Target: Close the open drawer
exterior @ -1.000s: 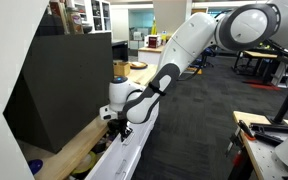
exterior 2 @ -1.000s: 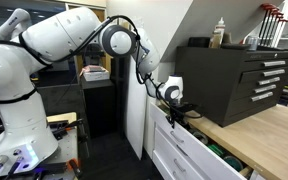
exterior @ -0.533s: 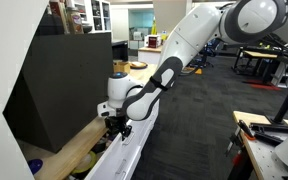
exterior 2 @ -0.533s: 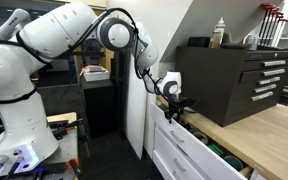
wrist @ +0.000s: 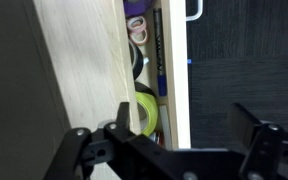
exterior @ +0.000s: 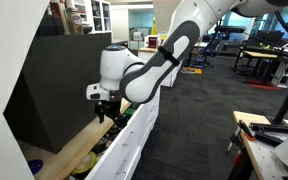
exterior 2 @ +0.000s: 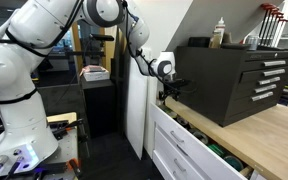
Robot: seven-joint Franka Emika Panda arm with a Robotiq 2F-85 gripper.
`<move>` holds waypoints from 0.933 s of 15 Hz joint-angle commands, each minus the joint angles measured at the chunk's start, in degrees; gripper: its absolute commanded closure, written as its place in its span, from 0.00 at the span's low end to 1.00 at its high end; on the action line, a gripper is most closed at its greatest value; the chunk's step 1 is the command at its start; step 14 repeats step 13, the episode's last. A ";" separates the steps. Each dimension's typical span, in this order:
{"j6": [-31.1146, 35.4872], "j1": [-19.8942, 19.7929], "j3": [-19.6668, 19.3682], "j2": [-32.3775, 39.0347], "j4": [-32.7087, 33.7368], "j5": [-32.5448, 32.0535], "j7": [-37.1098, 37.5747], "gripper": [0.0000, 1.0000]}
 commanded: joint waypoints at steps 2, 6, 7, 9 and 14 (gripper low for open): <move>-7.26 2.77 -1.68 -8.84 -8.10 2.23 11.00 0.00; -8.82 5.80 -4.00 -11.96 -12.02 0.11 25.33 0.00; -8.64 6.42 -4.52 -12.81 -13.17 -0.42 28.96 0.00; -8.74 7.48 -5.31 -13.72 -14.77 -1.47 35.63 0.00; -8.25 6.26 -3.76 -11.25 -12.97 -2.61 37.43 0.00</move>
